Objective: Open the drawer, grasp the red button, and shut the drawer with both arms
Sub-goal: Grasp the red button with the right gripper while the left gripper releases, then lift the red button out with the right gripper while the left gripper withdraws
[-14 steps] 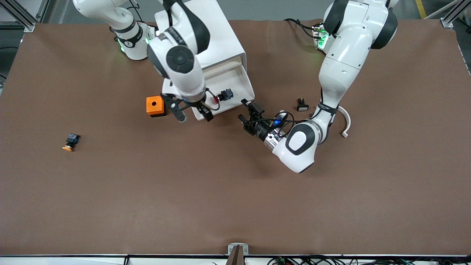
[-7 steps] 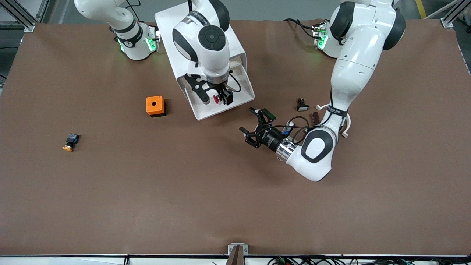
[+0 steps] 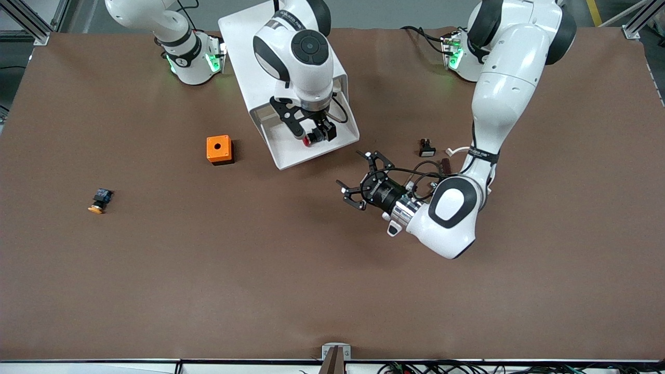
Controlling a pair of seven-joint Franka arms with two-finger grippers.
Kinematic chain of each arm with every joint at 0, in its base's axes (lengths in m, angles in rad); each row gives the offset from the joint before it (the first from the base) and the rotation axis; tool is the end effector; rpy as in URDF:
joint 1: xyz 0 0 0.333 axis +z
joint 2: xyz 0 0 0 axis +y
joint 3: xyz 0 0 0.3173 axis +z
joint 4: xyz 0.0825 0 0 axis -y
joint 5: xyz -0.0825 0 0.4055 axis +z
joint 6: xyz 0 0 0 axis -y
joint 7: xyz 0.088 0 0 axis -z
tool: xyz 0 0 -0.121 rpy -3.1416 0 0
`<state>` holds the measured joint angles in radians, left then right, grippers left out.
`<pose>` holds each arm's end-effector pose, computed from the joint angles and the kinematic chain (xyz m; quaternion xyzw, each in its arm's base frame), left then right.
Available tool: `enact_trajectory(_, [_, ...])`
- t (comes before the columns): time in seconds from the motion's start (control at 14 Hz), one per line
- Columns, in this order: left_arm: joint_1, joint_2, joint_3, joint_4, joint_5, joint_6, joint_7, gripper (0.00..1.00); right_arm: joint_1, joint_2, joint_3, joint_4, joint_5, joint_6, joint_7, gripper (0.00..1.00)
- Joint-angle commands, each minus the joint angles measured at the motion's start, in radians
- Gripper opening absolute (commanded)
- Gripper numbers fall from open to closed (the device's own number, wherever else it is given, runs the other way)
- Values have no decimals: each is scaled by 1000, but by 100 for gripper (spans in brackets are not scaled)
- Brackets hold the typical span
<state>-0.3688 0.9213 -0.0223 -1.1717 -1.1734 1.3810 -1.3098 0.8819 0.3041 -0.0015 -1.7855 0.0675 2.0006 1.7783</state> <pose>0.6248 -0.3873 0.2536 0.6540 0.4266 -0.6069 0.1487 0.4061 0.4995 0.3534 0.8928 -0.4472 -0.0396 0.0360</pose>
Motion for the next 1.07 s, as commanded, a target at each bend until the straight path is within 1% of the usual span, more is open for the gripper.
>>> enact_trajectory(0.0, [-32, -30, 18, -8, 76, 45, 111, 100, 12, 19, -12, 9, 18, 24, 12, 100])
enact_trajectory(0.14, [-48, -65, 15, -9, 171, 117, 177, 100, 12, 23, -12, 9, 17, 23, 9, 100])
enact_trajectory(0.21, [-64, -74, 15, -9, 196, 156, 217, 100, 11, 23, -12, 8, 15, 20, 10, 100])
enact_trajectory(0.36, [-71, -88, 15, -9, 216, 248, 288, 100, 11, 30, -14, 8, 15, 23, 15, 100])
enact_trajectory(0.5, [-82, -131, 16, -9, 250, 297, 381, 100, 9, 39, -14, 9, 15, 29, 15, 100])
enact_trajectory(0.71, [-117, -214, 9, -16, 392, 383, 423, 100, 8, 53, -14, 9, 14, 30, 15, 100])
enact_trajectory(0.78, [-145, -232, 12, -19, 452, 415, 425, 100, 8, 58, -14, 9, 15, 39, 15, 100])
enact_trajectory(0.93, [-159, -246, 15, -19, 558, 484, 422, 100, 6, 61, -14, 9, 17, 46, 13, 100])
enact_trajectory(1.0, [-174, -246, 13, -19, 608, 522, 419, 100, 6, 62, -14, 9, 20, 58, 13, 91])
